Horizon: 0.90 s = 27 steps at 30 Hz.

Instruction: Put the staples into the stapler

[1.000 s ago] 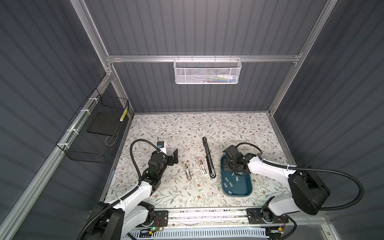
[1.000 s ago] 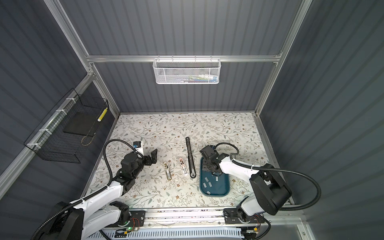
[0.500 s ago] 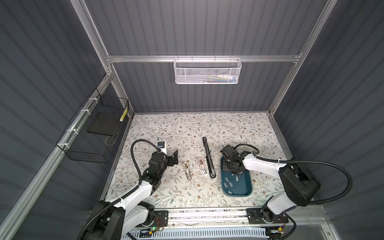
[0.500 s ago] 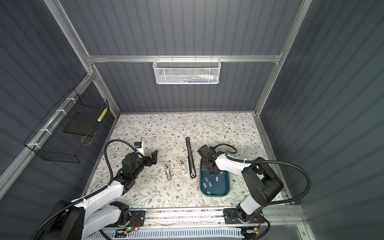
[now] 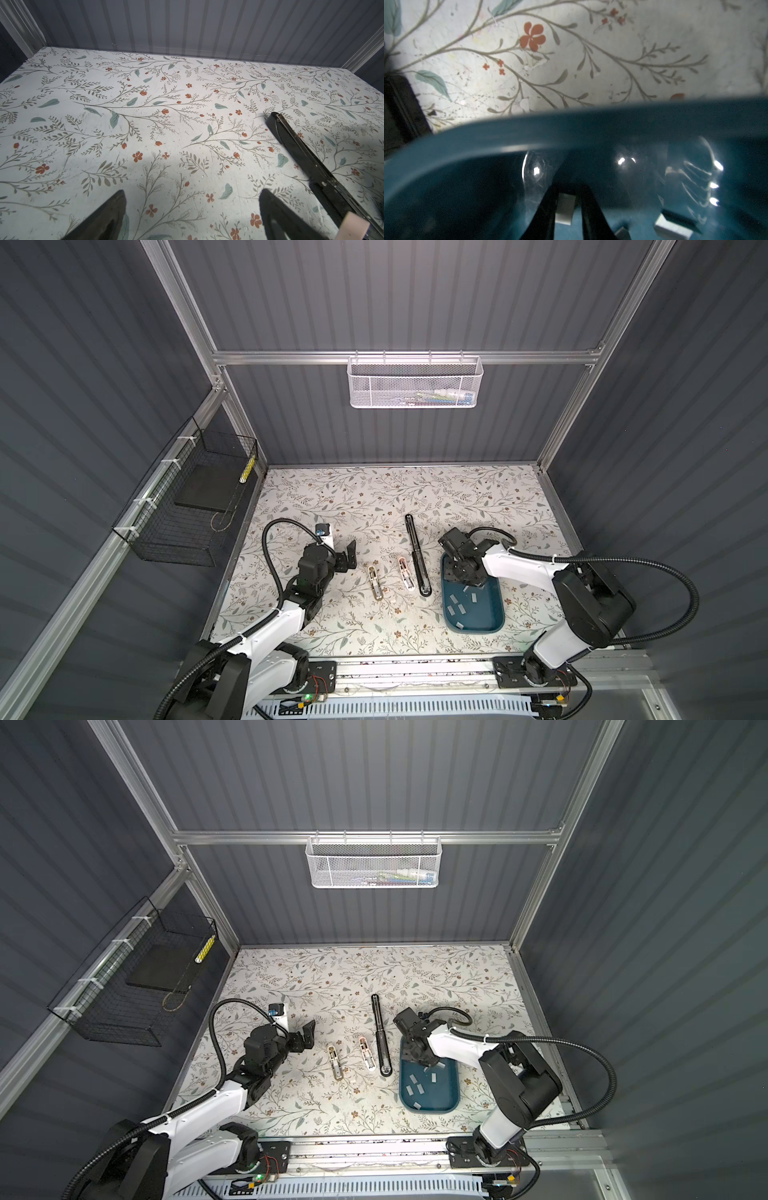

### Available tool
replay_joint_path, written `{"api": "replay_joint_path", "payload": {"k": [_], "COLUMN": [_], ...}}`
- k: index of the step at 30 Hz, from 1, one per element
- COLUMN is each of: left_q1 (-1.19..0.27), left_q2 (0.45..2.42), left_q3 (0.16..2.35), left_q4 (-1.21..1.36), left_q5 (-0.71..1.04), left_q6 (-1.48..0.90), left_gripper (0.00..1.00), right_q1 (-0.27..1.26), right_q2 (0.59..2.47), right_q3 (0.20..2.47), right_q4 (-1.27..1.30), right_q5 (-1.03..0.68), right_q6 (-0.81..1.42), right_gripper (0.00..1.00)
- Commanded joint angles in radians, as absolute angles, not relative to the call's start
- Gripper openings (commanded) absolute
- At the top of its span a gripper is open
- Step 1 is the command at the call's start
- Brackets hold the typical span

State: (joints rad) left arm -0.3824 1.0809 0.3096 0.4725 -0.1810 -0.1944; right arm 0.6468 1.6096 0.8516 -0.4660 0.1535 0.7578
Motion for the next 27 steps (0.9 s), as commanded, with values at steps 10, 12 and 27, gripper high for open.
{"api": "replay_joint_path", "payload": {"k": [10,12,27], "left_q1": [-0.376,-0.376,-0.376], "left_q2": [1.089,1.091,1.142], "left_q3": [0.347,0.347,0.373], "left_q4": [0.458,0.457,0.444], "left_q5": [-0.170,-0.170,-0.159], "left_q6": [-0.202,-0.203,-0.248], "left_gripper": [1.00,1.00,1.00], "right_q1": [0.657,0.657,0.661], "right_q2": [1.664,1.667,1.525], "right_q3": [0.861,0.861,0.879], "right_q4": [-0.534,-0.534,-0.528], "right_q5": [0.155,0.156,0.200], "right_q6": [0.765,0.765,0.697], "right_gripper": [0.19,0.17,0.11]}}
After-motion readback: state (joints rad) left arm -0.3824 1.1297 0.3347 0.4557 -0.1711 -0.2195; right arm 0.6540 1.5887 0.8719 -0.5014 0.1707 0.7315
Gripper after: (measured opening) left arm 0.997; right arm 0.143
